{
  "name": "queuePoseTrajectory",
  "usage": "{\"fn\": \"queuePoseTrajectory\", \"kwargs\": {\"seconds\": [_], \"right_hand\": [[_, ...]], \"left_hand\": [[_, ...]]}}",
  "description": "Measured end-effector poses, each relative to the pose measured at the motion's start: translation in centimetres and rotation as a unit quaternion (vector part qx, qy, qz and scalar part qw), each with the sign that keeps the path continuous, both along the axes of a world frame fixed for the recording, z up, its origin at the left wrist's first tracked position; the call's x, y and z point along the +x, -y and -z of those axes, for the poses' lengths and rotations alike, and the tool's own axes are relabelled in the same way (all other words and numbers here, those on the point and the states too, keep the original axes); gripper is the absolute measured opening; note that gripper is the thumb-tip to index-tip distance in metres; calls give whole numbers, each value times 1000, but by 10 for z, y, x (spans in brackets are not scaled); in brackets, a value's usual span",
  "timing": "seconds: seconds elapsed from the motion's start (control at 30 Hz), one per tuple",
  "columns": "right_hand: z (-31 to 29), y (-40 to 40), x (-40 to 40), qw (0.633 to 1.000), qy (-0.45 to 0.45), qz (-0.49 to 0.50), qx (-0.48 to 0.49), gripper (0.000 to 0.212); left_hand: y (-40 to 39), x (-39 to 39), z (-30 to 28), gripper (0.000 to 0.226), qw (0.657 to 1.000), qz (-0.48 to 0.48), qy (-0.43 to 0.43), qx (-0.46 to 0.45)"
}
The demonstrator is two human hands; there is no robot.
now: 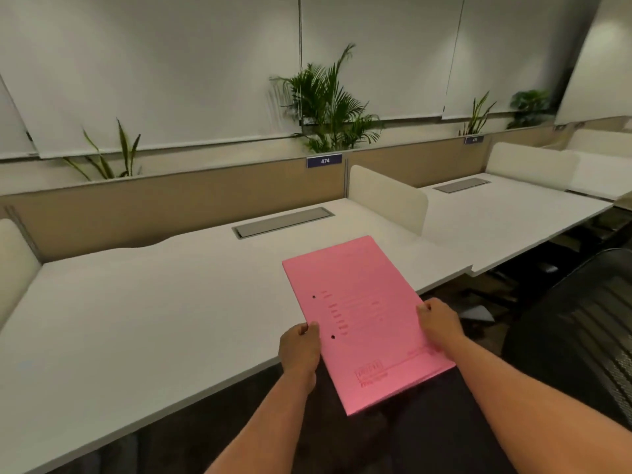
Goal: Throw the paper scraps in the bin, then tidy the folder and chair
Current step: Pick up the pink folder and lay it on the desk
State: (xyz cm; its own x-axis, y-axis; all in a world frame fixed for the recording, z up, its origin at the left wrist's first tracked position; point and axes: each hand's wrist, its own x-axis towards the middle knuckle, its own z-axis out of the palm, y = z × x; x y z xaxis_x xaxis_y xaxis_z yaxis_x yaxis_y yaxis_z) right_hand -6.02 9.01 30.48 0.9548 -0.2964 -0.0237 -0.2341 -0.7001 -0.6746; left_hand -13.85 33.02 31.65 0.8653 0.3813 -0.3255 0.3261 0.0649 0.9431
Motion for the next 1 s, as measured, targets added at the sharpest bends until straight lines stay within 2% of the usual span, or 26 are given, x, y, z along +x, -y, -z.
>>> {"fn": "queuePoseTrajectory", "kwargs": {"seconds": [0.17,0.37,0.6,1.0], "right_hand": [[-31,-75,-4,999,23,-24,21,26],[-48,-156,-5,997,50,-48,41,28],[-52,-224,9,995,59,-66,49,29],[-29,-313,109,985,41,-136,95,28]], "left_hand": [[-73,-14,-30,22,999,-29,18,28],[-154,-29,-51,12,998,-42,35,13],[-225,-32,-59,17,999,-33,34,0],[-299,38,-38,20,991,-102,39,76]]}}
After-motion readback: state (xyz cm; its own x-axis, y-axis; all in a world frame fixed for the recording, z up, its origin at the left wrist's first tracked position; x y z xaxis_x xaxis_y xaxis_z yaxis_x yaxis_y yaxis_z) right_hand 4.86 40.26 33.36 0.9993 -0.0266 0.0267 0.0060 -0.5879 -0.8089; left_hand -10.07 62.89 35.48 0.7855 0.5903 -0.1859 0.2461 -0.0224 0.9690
